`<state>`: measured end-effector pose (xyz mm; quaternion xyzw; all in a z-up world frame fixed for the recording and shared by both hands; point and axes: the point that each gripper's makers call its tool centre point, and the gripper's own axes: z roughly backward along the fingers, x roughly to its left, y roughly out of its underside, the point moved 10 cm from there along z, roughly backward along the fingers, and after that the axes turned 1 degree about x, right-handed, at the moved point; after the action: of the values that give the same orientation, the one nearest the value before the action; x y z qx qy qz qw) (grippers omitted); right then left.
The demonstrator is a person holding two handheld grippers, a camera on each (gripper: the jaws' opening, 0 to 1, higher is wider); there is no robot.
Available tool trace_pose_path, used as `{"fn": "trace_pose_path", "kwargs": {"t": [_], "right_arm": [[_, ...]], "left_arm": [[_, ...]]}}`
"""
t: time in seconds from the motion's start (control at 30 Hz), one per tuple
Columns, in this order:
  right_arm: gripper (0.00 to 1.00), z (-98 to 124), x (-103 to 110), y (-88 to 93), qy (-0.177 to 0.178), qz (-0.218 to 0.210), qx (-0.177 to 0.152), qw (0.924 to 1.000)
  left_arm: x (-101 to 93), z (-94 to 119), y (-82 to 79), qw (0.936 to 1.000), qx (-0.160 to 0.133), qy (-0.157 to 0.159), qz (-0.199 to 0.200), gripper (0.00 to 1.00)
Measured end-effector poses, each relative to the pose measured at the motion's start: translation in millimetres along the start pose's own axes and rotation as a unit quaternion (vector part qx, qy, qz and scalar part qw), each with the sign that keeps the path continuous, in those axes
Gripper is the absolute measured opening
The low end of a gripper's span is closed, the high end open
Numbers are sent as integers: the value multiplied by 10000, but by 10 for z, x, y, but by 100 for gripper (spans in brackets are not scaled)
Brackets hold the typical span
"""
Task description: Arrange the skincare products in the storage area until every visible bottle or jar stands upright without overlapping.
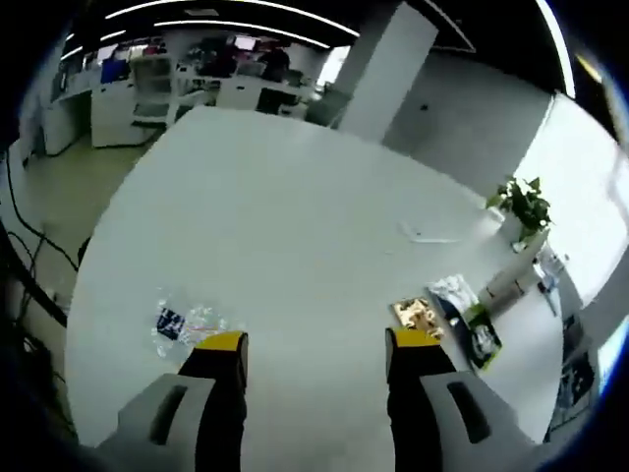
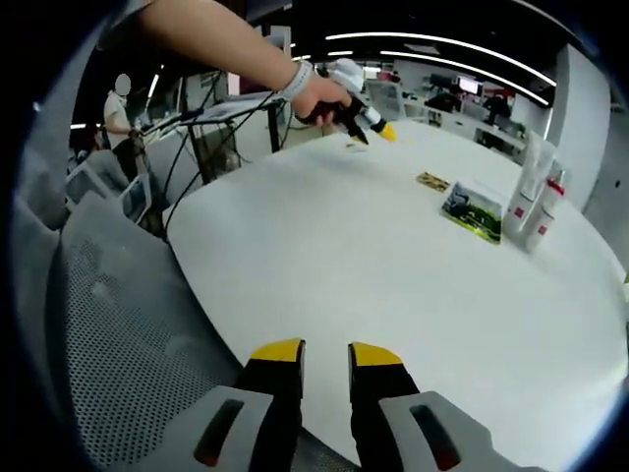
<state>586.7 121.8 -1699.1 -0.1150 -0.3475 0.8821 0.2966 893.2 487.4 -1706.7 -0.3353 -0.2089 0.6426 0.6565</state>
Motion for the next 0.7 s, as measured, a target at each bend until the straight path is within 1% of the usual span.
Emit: {"fn": "trace_pose_path", "kwargs": {"t": [0.07,0.13,0.2,0.3,0.4,0.43,0.5,0.53,0.6,0.63,0.67,0.7], "right_arm": [[12,-3,1,4,-3,11,16,10000],[12,-5,-1,6,-9,-9,25,10000],[12,-7,-6,10,-5,-22,45,10000],[12,-12,1,14,-26,-13,49,10000],[12,-15,1,18,-25,-21,76,10000],[12,-17,0,19,-28,-34,76,10000],[12,-19,0,20,-39,-37,101,9999],[12,-20,0,21,-40,-36,112,9999],[12,-23,1,21,-52,-42,132,9999],[12,-22,0,21,-51,-50,134,9999],[12,-23,0,20,-57,-59,137,9999],[12,-23,1,23,-56,-54,142,9999]], "left_arm": [[116,1,-7,9994,8,-182,-284,61],[234,-11,0,9984,120,-302,-463,62],[321,-56,-5,9986,137,-231,-464,61],[450,-136,7,9963,468,-143,-714,60],[473,-152,15,9940,545,-167,-934,64],[483,-179,21,9928,614,-112,-1025,64],[551,-259,41,9910,714,-127,-1125,62],[550,-253,37,9907,701,-146,-1153,62],[595,-336,19,9906,745,-87,-1146,61],[603,-371,20,9903,798,-7,-1136,60],[587,-358,30,9900,834,32,-1139,59],[593,-355,38,9882,908,-20,-1231,58]]}}
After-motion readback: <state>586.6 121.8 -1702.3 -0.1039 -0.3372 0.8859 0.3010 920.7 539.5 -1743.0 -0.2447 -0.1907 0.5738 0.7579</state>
